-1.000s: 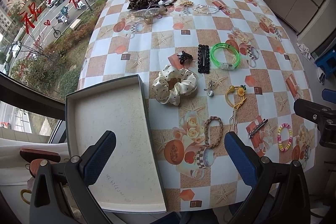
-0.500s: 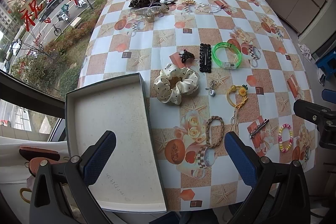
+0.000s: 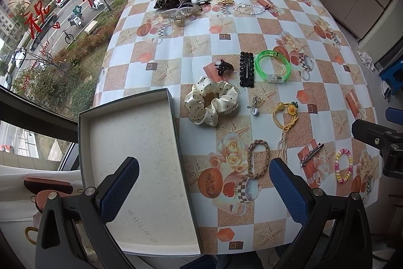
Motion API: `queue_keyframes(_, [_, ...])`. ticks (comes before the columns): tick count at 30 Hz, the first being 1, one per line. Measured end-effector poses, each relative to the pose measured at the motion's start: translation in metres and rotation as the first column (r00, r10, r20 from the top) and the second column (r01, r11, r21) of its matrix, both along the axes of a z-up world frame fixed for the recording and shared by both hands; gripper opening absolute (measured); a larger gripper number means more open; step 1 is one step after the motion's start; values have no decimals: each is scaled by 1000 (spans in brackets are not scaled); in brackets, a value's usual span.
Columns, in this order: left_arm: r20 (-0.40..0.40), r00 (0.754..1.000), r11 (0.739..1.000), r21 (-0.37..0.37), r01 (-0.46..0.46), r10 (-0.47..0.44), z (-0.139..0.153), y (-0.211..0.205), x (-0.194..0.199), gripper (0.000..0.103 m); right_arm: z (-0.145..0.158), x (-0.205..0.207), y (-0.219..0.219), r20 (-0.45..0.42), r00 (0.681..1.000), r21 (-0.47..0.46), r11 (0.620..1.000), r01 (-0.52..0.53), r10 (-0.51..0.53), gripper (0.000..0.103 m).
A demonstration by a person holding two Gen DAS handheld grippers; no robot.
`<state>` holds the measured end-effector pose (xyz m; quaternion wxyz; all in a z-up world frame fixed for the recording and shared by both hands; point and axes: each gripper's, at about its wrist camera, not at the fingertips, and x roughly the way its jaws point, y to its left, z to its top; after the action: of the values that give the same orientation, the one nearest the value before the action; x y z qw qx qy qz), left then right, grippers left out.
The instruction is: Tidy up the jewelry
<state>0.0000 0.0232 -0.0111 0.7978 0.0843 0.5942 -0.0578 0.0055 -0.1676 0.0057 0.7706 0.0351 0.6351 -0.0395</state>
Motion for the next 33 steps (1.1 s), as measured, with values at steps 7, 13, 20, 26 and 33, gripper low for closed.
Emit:
queue_keyframes(7, [1,1000,1000,0,1,-1,0,0,0,103,-1,0,0,1,1000,1,1000,-6,6,103])
queue_keyframes(13, [-6,1000,1000,4,3,-3,-4,3,2,103,-1,1,-1,-1,1000,1,1000,-2,2,103])
queue_keyframes(20, [-6,1000,1000,5,3,-3,-4,3,1,103,-1,0,-2,-2,1000,1,1000,-3,3,103])
queue_keyframes(26, [-11,1000,1000,8,3,-3,-8,4,0,103,-2,0,-2,-4,1000,3,1000,-1,1,103])
queue_keyframes(33, [-33,999,1000,15,9,-9,-13,-2,-1,103,-10,-4,-5,-13,1000,10,1000,14,-14,103])
